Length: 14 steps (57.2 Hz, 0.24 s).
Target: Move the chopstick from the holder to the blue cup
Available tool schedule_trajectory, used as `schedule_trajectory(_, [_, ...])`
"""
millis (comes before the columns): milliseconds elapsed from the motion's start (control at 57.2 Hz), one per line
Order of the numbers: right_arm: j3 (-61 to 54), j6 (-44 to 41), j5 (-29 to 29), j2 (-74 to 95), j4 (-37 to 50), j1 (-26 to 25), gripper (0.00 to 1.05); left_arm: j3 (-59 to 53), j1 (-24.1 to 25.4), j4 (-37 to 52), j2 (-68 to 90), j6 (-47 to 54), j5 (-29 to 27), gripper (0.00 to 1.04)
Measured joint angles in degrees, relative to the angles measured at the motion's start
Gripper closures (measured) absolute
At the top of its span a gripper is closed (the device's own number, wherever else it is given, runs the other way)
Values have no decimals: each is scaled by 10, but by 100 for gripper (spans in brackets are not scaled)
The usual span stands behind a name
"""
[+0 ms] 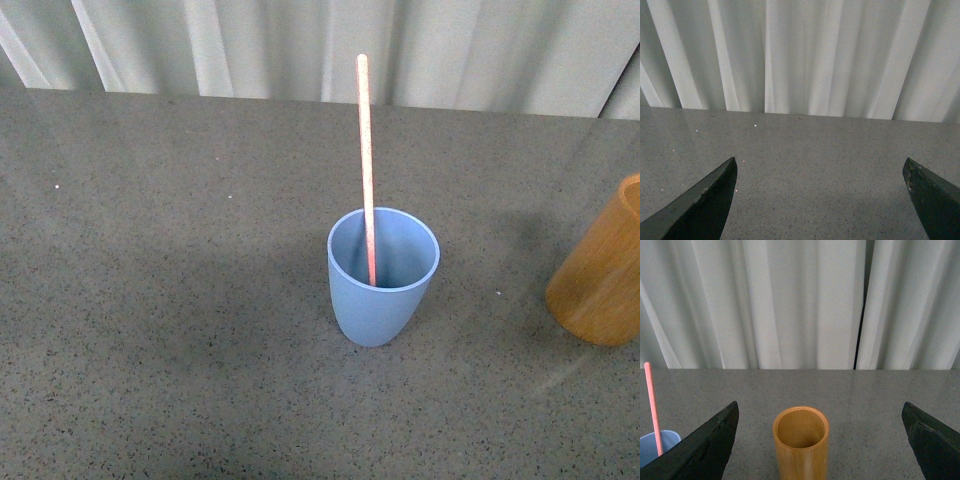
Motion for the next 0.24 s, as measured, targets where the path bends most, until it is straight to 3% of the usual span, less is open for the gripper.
schedule_trajectory(245, [0, 0, 0, 0, 0, 0, 10, 0, 0, 0, 0, 0, 0, 7])
